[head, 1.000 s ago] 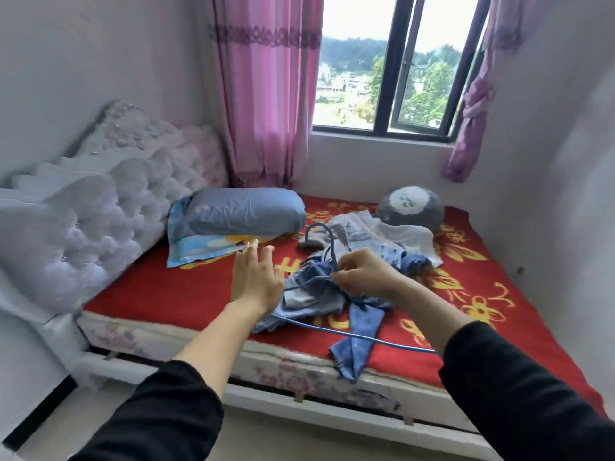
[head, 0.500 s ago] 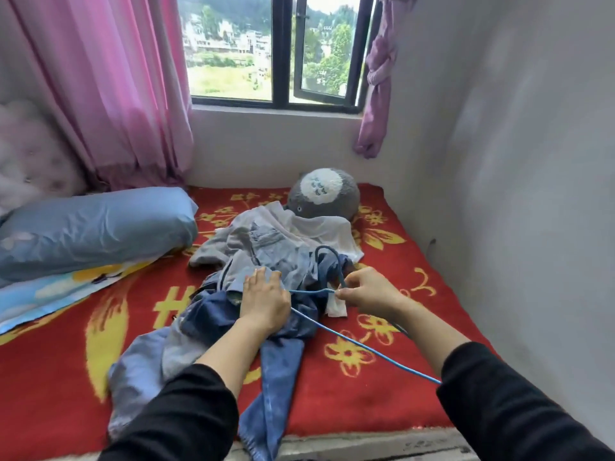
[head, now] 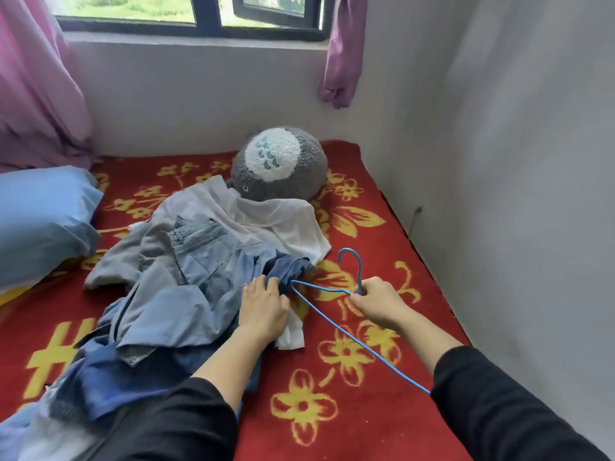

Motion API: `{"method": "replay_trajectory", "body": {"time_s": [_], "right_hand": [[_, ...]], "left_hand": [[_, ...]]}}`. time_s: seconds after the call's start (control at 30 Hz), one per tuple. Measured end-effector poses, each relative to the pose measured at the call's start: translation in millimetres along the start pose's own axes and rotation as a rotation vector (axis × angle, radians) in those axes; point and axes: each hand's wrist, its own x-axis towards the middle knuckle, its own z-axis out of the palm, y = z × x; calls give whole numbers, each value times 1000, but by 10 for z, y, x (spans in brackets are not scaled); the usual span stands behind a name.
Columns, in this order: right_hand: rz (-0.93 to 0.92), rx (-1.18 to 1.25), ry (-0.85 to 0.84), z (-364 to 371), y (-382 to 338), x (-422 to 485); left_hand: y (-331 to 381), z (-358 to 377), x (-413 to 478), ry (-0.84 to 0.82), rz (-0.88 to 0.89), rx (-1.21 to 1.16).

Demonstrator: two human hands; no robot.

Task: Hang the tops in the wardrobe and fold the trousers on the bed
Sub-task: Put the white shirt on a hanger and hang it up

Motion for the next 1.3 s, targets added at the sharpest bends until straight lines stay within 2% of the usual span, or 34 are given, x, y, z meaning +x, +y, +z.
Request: {"method": "replay_trajectory", "body": {"time_s": [0.2, 0.4, 0.63, 0.77, 0.9, 1.0, 1.13, 1.23, 1.3], "right_hand": [[34, -155, 29, -23, 673, 1379], [23, -227, 152, 338, 1275, 2310], [-1, -196, 142, 803, 1749, 2890], [-60, -205, 84, 889, 1809, 3077], [-7, -159, 79, 794, 1829, 3134], [51, -93, 66, 693, 1819, 3150], [70, -47, 54, 715, 1777, 3120], [106, -9, 65, 741, 1778, 3103], [105, -14, 50, 739, 1749, 3054]], "left_hand": [[426, 716, 1150, -69, -6, 27], [533, 1451, 2043, -86, 70, 67], [511, 2196, 2940, -128, 135, 190], [517, 2424, 3276, -225, 72, 270], [495, 2488, 3481, -315, 11, 291], [556, 2479, 3496, -241, -42, 68], [646, 2339, 3378, -189, -238, -429], [629, 2158, 3175, -156, -306, -581], [627, 1923, 2964, -207, -299, -640]]}}
